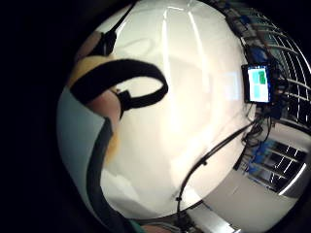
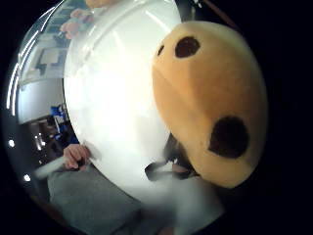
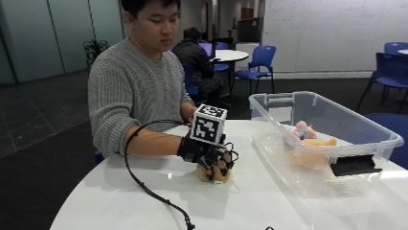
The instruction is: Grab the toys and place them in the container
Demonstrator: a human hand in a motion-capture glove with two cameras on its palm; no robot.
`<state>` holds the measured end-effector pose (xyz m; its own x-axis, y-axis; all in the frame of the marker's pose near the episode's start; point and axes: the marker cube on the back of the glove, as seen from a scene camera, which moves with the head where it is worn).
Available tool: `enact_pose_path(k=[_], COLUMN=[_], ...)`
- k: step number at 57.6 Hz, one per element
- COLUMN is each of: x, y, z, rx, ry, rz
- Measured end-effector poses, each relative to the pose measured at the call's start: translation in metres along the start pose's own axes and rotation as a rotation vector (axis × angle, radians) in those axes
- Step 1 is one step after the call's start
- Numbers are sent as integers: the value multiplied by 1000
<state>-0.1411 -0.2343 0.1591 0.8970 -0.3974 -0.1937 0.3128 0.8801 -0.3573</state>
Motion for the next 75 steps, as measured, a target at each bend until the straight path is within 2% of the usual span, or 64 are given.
enact_pose_path(k=[13, 19, 29, 39, 47, 51, 56, 63, 75], x=[3, -2, -24, -39, -63, -77, -106, -120, -125], y=[4, 12, 25, 12, -24, -66, -121, -171, -195], z=[-16, -68, -163, -219, -241, -248, -252, -234, -206], rx=[82, 192, 372, 406, 429, 457, 429, 337, 240], ry=[-88, -160, -84, -139, -190, -106, -176, -125, -181], rz=[-24, -61, -196, -260, -220, -150, -56, -130, -164])
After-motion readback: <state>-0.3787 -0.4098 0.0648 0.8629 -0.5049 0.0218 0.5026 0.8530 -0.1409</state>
